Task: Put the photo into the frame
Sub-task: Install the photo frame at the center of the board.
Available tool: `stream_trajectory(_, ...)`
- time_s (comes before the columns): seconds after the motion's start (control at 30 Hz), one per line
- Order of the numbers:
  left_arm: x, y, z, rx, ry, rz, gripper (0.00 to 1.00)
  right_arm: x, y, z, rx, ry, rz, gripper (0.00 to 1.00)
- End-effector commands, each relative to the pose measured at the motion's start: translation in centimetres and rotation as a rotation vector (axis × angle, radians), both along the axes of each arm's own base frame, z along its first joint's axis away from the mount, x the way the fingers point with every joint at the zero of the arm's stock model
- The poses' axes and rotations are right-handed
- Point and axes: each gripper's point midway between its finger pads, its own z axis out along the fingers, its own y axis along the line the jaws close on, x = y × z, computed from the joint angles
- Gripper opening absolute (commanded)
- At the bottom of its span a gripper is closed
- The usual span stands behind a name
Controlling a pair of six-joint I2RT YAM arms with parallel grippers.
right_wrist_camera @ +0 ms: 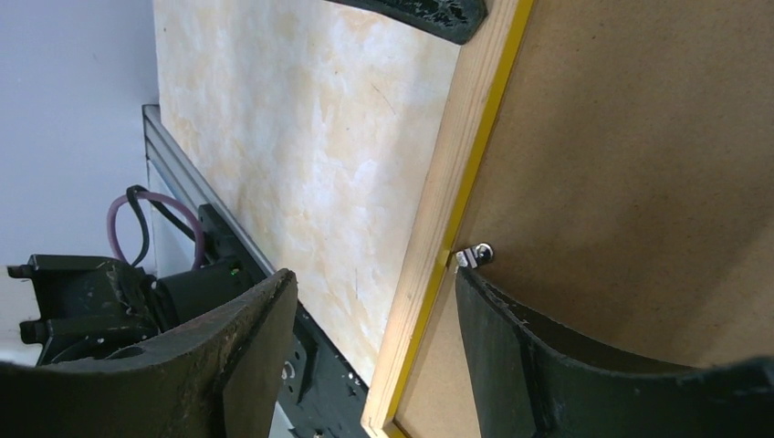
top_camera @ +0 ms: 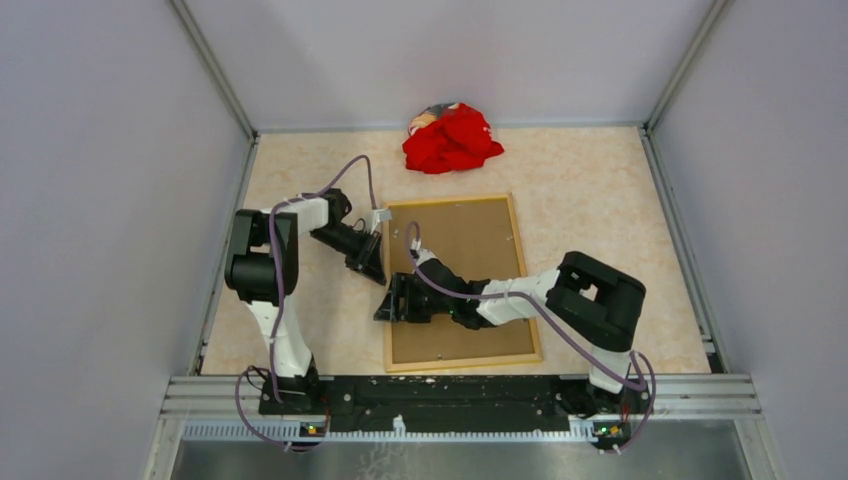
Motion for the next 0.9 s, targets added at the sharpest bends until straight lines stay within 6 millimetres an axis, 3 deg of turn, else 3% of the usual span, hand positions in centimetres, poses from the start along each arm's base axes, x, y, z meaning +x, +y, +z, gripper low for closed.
stream_trajectory(0.0,1.2,0.1,-0.1,0.016,-0.113,-0.035,0.19,-0.7,-0.4,-2.2,-0.036,0.018,-0.036,0.65)
stream_trajectory(0.47,1.2,0.2,-0.1,0.018,-0.118,-0.041,0.19,0.1,-0.5,-2.4,-0.065,-0.034,-0.059,0.65)
stream_trajectory(0.57,1.3,0.2,0.0,0.019,-0.117,-0.041,0.19,-0.7,-0.5,-1.2,-0.034,-0.038,-0.005,0.65)
stream_trajectory(0.7,1.5,0.2,0.1,0.02,-0.123,-0.042,0.19,-2.2,-2.1,0.1,-0.025,-0.027,0.016,0.65)
stream_trajectory(0.87,1.4,0.1,0.2,0.019,-0.119,-0.039,0.19,-2.6,-3.5,-0.8,-0.04,-0.003,-0.008,0.65)
